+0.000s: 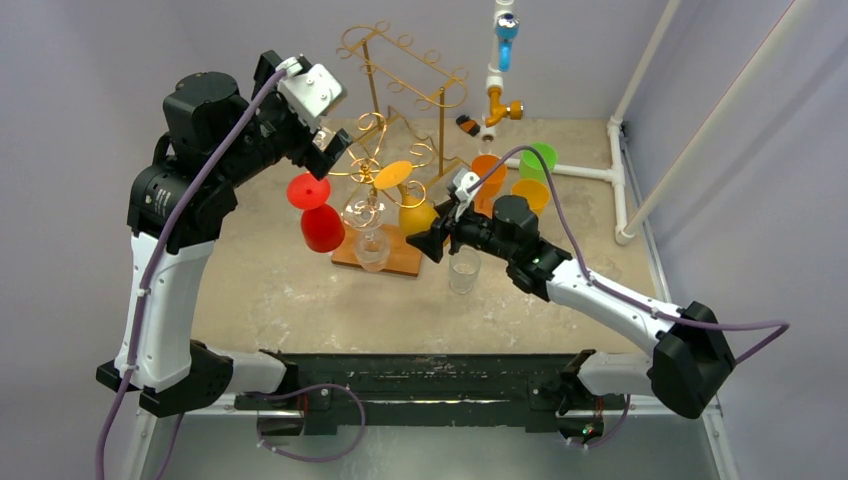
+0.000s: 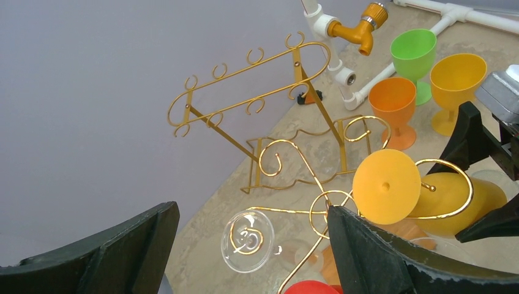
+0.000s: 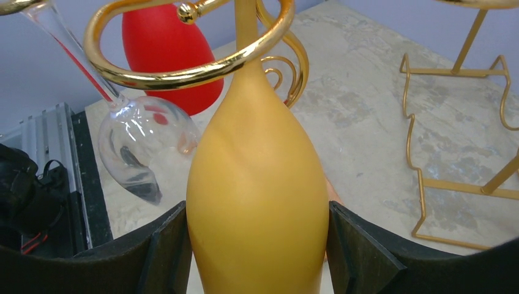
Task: Place the wine glass upside down on the wine glass rack
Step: Turn the wine glass upside down at the wine rack.
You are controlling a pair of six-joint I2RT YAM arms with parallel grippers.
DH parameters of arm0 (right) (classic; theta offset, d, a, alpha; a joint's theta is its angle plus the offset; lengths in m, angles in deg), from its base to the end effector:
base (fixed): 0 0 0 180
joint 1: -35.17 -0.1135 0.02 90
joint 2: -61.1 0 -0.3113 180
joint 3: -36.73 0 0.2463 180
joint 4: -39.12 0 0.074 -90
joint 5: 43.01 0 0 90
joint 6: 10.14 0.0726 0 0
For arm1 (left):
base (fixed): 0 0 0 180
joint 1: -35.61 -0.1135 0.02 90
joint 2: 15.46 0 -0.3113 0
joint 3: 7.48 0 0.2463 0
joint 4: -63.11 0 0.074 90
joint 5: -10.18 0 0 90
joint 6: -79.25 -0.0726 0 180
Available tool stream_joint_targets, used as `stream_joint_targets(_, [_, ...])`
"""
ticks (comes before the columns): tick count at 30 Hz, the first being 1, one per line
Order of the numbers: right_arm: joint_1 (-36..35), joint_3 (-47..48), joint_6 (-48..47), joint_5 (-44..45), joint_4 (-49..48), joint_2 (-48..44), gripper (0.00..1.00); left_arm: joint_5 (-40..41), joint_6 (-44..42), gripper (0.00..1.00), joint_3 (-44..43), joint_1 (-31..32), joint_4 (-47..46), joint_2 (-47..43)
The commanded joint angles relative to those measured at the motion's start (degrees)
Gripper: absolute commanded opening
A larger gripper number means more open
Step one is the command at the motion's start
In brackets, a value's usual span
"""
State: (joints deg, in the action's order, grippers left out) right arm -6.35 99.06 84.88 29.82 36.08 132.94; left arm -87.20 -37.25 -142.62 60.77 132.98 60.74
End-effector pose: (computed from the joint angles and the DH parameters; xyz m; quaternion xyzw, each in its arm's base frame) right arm 0.2167 0.2204 0.3524 -0.3254 0.6693 0.3625 0.5611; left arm 0.1917 -0.1003 0.5991 0.3722 0.6749 -0.0422 0.6358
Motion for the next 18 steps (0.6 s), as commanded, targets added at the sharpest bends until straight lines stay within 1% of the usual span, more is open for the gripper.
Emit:
stream_joint_targets(1, [-0.37, -1.38, -0.48, 0.69, -8.03, -2.49, 0.26, 6.82, 4.22, 1.00, 0.05, 0.23, 2.77, 0.13])
stream_joint_targets(11, [-0.45, -5.96, 1.41, -0.87, -12.96, -5.23, 0.24, 6.77, 3.56, 1.00, 2.20, 0.23, 1.54, -0.53])
stream_joint_targets(18, [-0.58, -7.11, 1.66, -1.68, -14.40, -5.30, 0.23, 6.61, 3.56, 1.00, 2.72, 0.23, 0.94, -0.44])
